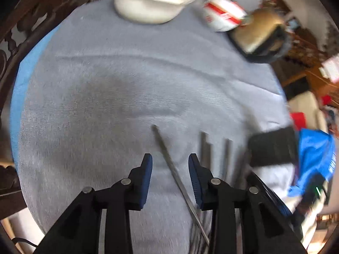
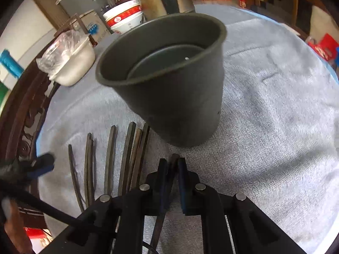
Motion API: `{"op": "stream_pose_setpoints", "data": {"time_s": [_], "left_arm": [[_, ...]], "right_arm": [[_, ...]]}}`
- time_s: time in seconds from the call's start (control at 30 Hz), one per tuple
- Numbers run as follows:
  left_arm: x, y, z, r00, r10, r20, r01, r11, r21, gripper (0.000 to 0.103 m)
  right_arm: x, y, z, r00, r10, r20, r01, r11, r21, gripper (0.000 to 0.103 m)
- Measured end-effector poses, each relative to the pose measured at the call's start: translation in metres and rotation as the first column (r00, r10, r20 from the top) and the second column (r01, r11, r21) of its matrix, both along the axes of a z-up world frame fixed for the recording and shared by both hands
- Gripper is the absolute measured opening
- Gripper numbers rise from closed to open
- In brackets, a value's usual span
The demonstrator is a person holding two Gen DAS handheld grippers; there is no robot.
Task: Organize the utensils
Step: 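Lift the held chopsticks with both grippers and carry them over the grey holder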
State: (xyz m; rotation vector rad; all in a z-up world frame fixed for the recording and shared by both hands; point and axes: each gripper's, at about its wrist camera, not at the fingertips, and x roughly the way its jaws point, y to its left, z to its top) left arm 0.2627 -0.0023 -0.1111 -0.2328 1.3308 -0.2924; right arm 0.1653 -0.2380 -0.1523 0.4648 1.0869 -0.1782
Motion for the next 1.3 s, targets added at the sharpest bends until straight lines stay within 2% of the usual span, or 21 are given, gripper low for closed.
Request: {"op": "stream_pose_setpoints", "data": {"time_s": [0.13,0.17,0.27,0.37,0.5,0.63,0.8,1.0,1.17,1.3], "left_arm": [[0.014,-0.013,-0.022,0.998,0.030,-0.061,-0.027,0.998,0.054,0.034],[0.013,-0.015,-0.021,0.998,0.039,-0.040,-0.036,0.997,0.066,0.033],[0.014,-0.023,-0.025,0.998,0.036,-0.045,-0.031,0.995,0.094,0.009],[0.006,-0.023,-0.024,0.999,0.039,-0.036,-0.036,0.995,0.094,0.007],[-0.021,-0.027,0.006,0.998,0.005,0.057,-0.010,0.997,0.078,0.005],[-0.055,-0.032,0.052,0.983,-0.033,0.178,0.026,0.999,0.040,0.005],[-0.090,-0.040,0.119,0.936,-0.075,0.345,0.077,0.997,0.006,0.005],[-0.107,-0.049,0.182,0.872,-0.091,0.481,0.120,0.992,-0.029,0.005],[-0.121,-0.063,0.221,0.814,-0.098,0.573,0.143,0.989,-0.035,0.005],[-0.120,-0.078,0.241,0.785,-0.109,0.610,0.162,0.986,-0.033,0.005]], "right_arm": [[-0.002,0.003,0.002,1.000,0.021,0.004,-0.021,1.000,-0.006,0.011],[-0.001,0.003,0.003,1.000,0.018,0.007,-0.018,1.000,0.010,0.010],[-0.007,0.001,0.003,0.999,0.015,0.046,-0.019,0.996,0.082,0.009],[-0.019,-0.002,0.019,0.991,0.025,0.131,-0.040,0.992,0.116,0.009],[-0.039,-0.009,0.051,0.965,0.041,0.259,-0.080,0.987,0.143,0.009],[-0.057,-0.015,0.084,0.920,0.028,0.391,-0.101,0.981,0.167,0.008],[-0.077,-0.023,0.117,0.864,-0.004,0.503,-0.095,0.980,0.172,0.009],[-0.090,-0.033,0.154,0.797,-0.039,0.603,-0.060,0.988,0.143,0.009],[-0.099,-0.040,0.184,0.745,-0.068,0.663,-0.022,0.992,0.125,0.009],[-0.100,-0.047,0.205,0.705,-0.078,0.705,0.017,0.996,0.093,0.009]]}}
